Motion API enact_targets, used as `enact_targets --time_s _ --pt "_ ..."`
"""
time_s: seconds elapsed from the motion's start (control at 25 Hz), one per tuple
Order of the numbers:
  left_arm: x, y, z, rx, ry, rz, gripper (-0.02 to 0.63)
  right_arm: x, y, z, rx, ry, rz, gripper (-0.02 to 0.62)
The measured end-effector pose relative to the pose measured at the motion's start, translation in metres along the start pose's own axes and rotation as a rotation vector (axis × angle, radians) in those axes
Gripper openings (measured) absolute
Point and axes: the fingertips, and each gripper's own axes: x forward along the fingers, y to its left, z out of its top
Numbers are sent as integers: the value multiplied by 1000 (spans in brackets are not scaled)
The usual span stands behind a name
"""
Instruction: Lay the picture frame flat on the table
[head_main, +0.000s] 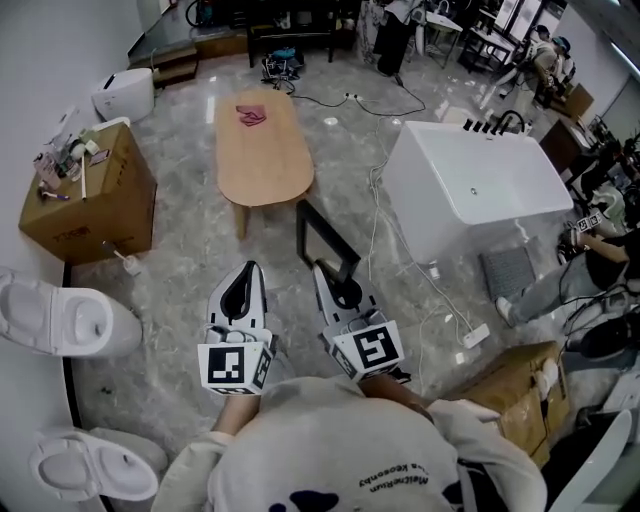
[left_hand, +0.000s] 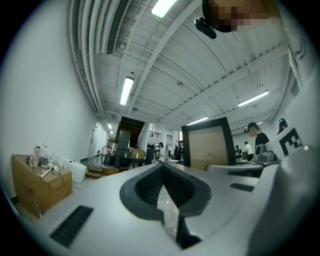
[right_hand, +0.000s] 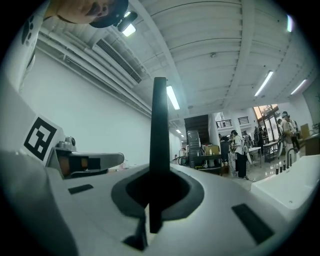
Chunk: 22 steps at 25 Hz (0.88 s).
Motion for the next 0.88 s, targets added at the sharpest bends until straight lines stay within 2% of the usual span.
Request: enact_targets --time_s 0.36,0.6,0.88 --pt "59 63 15 49 -38 -73 9 86 -1 -1 24 -43 -58 17" --pt "80 75 -2 13 -9 -146 9 102 -13 -18 39 -8 -149 17" --pt "105 83 -19 -28 31 -179 9 120 -34 -27 39 35 -191 18"
